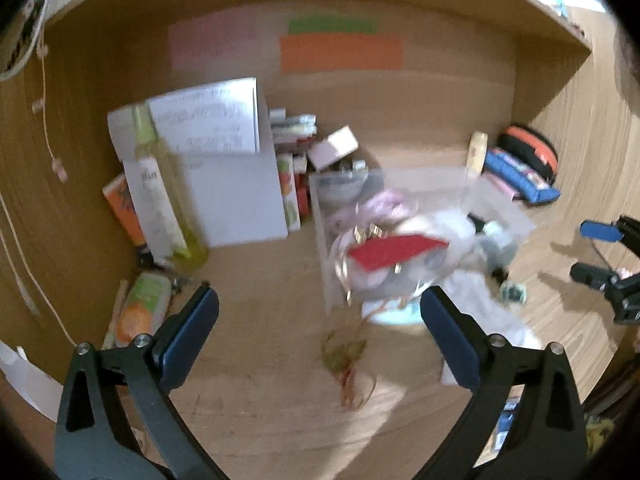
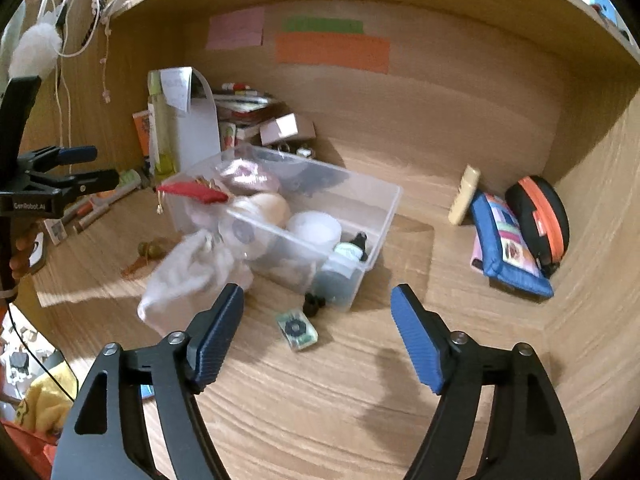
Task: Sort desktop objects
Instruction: 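Grasp the gourd charm with the left tool while the right tool grasps the green square badge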
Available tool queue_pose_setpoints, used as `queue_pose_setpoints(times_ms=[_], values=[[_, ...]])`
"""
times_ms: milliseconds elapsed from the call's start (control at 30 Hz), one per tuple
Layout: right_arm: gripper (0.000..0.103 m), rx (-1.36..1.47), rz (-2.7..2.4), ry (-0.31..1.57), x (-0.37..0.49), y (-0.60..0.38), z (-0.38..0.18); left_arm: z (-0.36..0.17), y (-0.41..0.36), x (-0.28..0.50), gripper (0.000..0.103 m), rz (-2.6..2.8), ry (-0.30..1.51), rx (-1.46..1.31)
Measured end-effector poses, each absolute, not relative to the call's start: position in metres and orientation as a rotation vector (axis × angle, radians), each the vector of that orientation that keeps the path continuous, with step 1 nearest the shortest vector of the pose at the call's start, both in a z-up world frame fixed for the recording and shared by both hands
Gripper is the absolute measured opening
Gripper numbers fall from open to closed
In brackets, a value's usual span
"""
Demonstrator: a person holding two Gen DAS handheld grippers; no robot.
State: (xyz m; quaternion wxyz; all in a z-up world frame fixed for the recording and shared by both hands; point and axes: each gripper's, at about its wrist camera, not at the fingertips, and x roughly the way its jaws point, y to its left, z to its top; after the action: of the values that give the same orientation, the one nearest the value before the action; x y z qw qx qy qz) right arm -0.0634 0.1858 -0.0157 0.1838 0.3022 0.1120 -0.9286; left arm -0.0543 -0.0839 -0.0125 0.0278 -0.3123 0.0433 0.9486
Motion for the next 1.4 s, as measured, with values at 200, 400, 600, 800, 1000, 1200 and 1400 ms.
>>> queue_pose_setpoints(times_ms=[200, 400, 600, 800, 1000, 1200, 1400], values=[[0.081, 0.949, -2.591, 0.322, -0.072, 0.193, -0.039, -0.045, -0.088, -0.064, 0.102, 2.858, 0.178, -1.121], [0.081, 1.085, -2.498, 0.3, -0.088, 0.192, -0.067, -0.076, -0.085, -0.076, 0.102, 2.796, 0.186, -1.237], [0.081, 1.116, -2.45, 0.349, -0.097, 0.18, -0.078, -0.079, -0.078, -0.084, 0.099, 2.76, 0.199, -1.202], [0.078, 1.15, -2.42, 0.32, -0.113, 0.175, -0.085, -0.086, -0.072, -0.099, 0.076, 2.704, 0.212, -1.253], [0.053, 1.146, -2.4, 0.345, -0.12, 0.169, -0.086, -0.093, -0.072, -0.107, 0.064, 2.645, 0.173, -1.298], [0.023, 1.15, -2.357, 0.345, -0.123, 0.162, -0.09, -0.092, -0.078, -0.11, 0.044, 2.667, 0.113, -1.306], [0.022, 1.107, -2.345, 0.37, -0.11, 0.156, -0.088, -0.092, -0.085, -0.109, 0.016, 2.695, 0.093, -1.307]])
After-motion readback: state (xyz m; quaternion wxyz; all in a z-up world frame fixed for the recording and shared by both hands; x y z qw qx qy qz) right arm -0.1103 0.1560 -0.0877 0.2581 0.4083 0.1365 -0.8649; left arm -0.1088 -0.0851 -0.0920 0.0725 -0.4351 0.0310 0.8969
